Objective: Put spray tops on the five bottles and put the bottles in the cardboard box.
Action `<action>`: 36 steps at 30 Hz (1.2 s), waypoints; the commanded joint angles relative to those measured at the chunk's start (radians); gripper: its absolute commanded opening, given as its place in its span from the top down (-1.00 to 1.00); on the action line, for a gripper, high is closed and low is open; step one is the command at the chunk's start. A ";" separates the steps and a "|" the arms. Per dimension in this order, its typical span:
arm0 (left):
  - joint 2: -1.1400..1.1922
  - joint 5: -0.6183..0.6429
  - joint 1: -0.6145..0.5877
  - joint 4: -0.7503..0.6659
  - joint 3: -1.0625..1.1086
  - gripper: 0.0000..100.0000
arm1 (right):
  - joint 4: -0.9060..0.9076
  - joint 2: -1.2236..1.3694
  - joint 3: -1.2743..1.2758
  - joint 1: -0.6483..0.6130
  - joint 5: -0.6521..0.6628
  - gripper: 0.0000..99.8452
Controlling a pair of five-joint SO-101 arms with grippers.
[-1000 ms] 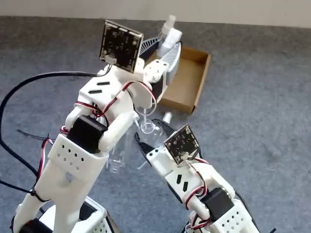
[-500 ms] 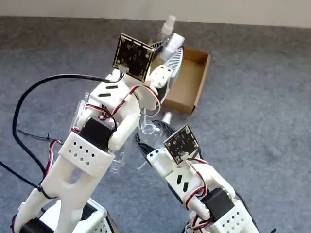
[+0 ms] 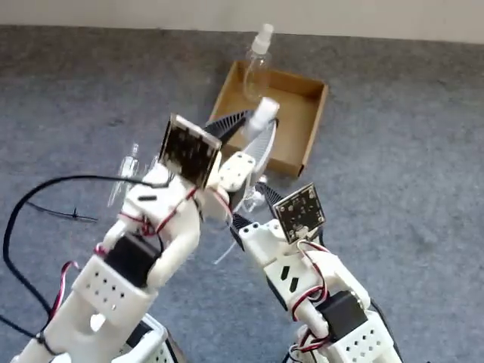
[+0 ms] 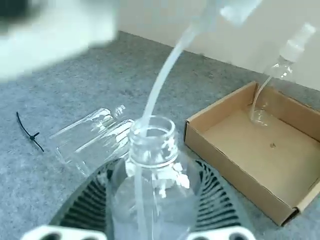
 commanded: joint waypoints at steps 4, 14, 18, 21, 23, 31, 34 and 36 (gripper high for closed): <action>-0.174 0.089 0.018 -0.018 0.134 0.90 | -0.002 -0.013 -0.019 0.031 -0.075 0.99; -0.331 0.092 0.021 0.037 0.295 0.82 | -0.004 -0.013 -0.021 0.058 -0.081 0.99; -0.366 0.095 0.021 0.101 0.259 0.66 | -0.004 -0.013 -0.021 0.054 -0.081 0.99; -0.377 0.095 0.021 0.118 0.202 0.67 | -0.004 -0.013 -0.018 0.054 -0.081 0.99; -0.369 0.092 0.019 0.118 0.163 0.66 | -0.004 -0.013 -0.018 0.054 -0.081 0.99; -0.366 0.086 -0.082 0.112 0.094 0.66 | -0.004 -0.013 -0.016 0.054 -0.080 0.99; -0.364 0.021 -0.094 0.112 0.097 0.66 | -0.004 -0.013 -0.016 0.054 -0.080 0.99; -0.346 -0.003 -0.091 0.112 0.096 0.66 | -0.004 -0.013 -0.016 0.054 -0.080 0.99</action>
